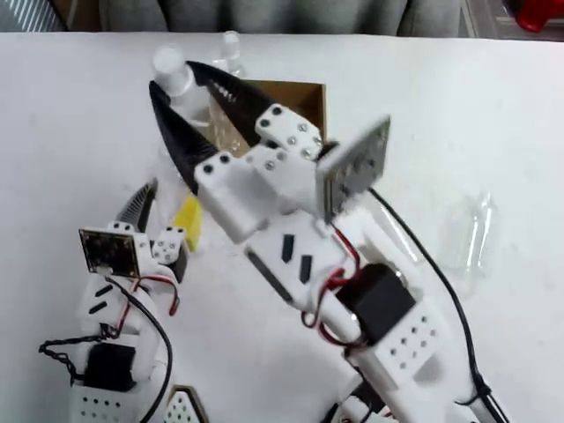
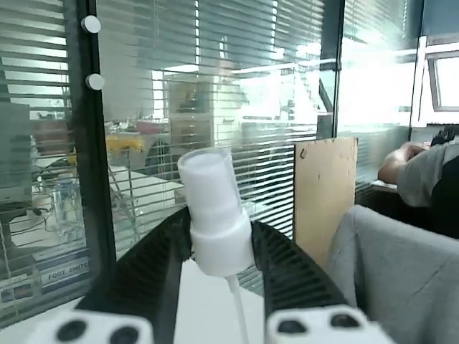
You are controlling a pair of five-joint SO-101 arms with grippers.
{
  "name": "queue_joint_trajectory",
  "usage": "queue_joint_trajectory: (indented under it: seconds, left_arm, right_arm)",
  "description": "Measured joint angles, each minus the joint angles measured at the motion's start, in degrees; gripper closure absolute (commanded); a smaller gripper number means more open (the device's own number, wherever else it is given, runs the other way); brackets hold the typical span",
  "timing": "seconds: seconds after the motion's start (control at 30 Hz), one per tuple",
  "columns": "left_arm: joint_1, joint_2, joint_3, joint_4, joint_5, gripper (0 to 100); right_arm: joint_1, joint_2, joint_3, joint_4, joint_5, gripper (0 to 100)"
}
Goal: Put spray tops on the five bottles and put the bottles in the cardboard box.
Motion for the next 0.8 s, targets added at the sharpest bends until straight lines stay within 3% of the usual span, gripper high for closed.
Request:
queue_joint_trajectory:
  seconds: [0.1,0.37,0.57,0.8]
  left_arm:
    - [0.18,0.00,1.67,-2.46,0.00,95]
    - [0.18,0.00,2.29,-4.66,0.00,95]
    - [0.18,0.00,2.29,-4.66,0.00,95]
    - [0.18,0.00,2.29,-4.66,0.00,95]
  right_arm:
    - [0.88,2.37,-2.64,2.90,-5.19,98.2]
    - [0.79,9.14,-6.07,4.92,-8.35,98.1]
    - [4.48,9.67,-6.15,3.69,-17.23,98.1]
    - [7.03,9.76,-6.15,2.46,-19.87,98.1]
